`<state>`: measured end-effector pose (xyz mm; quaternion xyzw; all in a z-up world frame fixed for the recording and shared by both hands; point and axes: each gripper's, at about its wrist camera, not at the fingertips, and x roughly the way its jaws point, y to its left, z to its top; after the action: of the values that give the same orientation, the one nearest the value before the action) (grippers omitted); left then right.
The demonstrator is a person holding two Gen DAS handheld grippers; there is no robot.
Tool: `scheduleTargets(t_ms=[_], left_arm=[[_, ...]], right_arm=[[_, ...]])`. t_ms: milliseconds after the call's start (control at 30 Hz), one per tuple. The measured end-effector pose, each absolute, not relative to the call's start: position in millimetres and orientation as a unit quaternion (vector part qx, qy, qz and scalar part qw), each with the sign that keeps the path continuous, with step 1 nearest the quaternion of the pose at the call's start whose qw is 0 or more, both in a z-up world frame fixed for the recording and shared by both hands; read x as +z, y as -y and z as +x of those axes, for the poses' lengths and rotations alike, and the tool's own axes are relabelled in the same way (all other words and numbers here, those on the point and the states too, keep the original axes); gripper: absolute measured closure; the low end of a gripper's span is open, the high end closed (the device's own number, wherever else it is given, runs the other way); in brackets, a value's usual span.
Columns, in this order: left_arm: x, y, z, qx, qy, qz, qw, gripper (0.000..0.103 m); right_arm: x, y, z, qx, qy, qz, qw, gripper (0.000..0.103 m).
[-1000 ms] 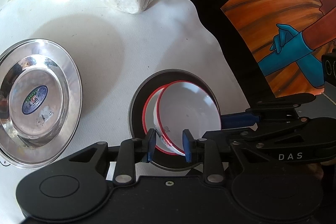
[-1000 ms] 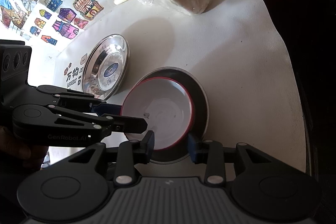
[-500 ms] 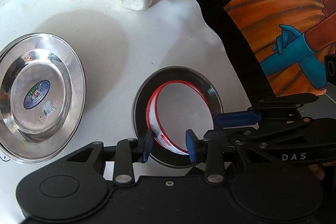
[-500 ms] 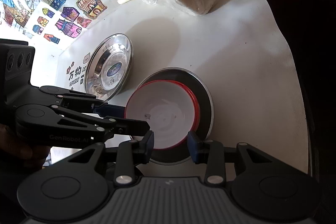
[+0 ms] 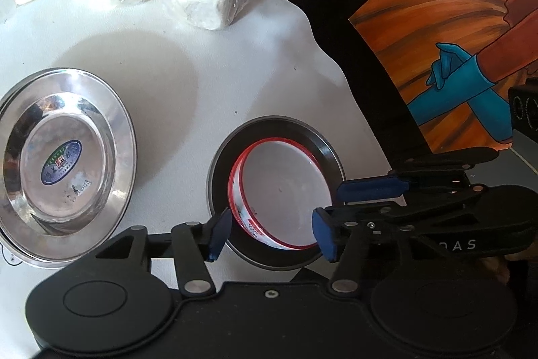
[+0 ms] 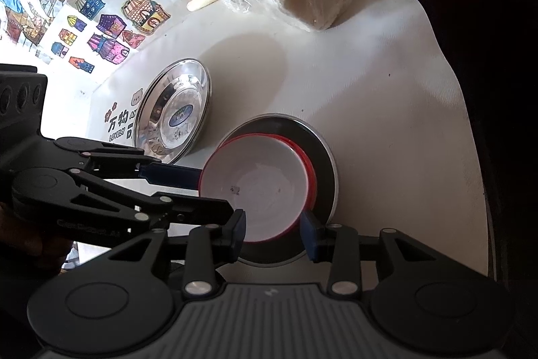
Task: Organize plates and bowls
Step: 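Open both tools and release the nested white bowl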
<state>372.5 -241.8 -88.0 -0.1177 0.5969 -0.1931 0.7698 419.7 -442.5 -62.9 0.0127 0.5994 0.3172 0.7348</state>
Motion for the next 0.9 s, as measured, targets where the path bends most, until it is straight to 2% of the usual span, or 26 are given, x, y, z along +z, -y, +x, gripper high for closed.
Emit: scheduleTargets(t_ms=[167, 300, 433, 500, 700, 900], left_arm=[[-78.8, 238.2, 369.8, -0.192, -0.588, -0.115, 0.777, 0.038], [-73.5, 238.3, 368.3, -0.186, -0.582, -0.112, 0.784, 0.030], [-68.1, 237.8, 366.1, -0.169, -0.573, -0.101, 0.795, 0.010], [-66.2, 236.7, 366.3, -0.160, -0.572, -0.102, 0.798, 0.002], [-60.1, 222.7, 361.3, -0.142, -0.543, -0.121, 0.819, 0.001], [-56.4, 207.6, 347.1, -0.114, -0.509, -0.095, 0.848, 0.001]], right_arm=[[-57.3, 444.8, 419.3, 0.313, -0.591, 0.007, 0.743, 0.055], [-53.7, 448.8, 419.4, 0.309, -0.585, 0.010, 0.750, 0.045], [-51.6, 450.4, 418.4, 0.306, -0.581, 0.002, 0.754, 0.036], [-49.5, 451.3, 416.9, 0.303, -0.576, -0.005, 0.759, 0.028], [-44.6, 456.6, 415.8, 0.292, -0.564, -0.015, 0.773, 0.004], [-39.4, 463.1, 416.5, 0.283, -0.542, -0.026, 0.791, 0.000]])
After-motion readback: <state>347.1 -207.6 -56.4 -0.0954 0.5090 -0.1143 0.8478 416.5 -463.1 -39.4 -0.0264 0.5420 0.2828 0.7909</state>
